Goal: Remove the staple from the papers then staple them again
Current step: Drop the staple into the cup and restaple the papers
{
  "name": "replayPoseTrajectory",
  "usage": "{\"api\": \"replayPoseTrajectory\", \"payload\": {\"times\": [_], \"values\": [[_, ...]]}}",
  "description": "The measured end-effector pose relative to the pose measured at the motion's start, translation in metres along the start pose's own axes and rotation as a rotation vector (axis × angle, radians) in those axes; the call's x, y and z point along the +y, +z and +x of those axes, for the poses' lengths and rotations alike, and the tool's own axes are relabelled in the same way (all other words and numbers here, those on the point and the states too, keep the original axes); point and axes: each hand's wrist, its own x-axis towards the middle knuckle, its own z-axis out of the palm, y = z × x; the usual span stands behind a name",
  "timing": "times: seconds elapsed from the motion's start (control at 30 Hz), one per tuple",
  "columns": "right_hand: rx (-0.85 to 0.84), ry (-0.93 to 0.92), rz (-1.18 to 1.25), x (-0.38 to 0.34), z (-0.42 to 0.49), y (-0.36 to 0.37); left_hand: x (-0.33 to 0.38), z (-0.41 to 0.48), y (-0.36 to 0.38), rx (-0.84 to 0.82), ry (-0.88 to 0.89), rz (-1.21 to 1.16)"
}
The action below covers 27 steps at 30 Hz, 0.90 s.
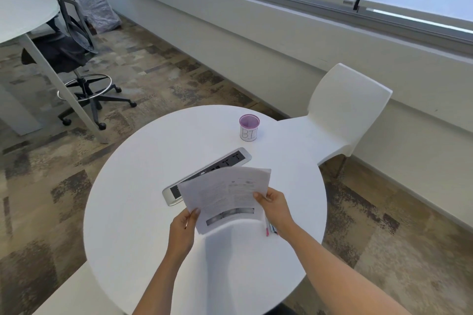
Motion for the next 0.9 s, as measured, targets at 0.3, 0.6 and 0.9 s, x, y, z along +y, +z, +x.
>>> {"api": "replayPoseTrajectory", "payload": {"times": [0.3,0.6,0.9], "values": [[-0.029,0.024,-0.061,0.013,-0.008,-0.001,-0.020,0.002,0.007,0.049,0.011,0.065],[-0.060,0.011,-0.199,0.018,-0.008,-0.002,-0.015,-0.002,0.014,0.051,0.013,0.050],[-0.105,0.023,-0.201,0.017,-0.004,-0.008,-0.011,0.003,0.008,0.044,0.000,0.090]]}}
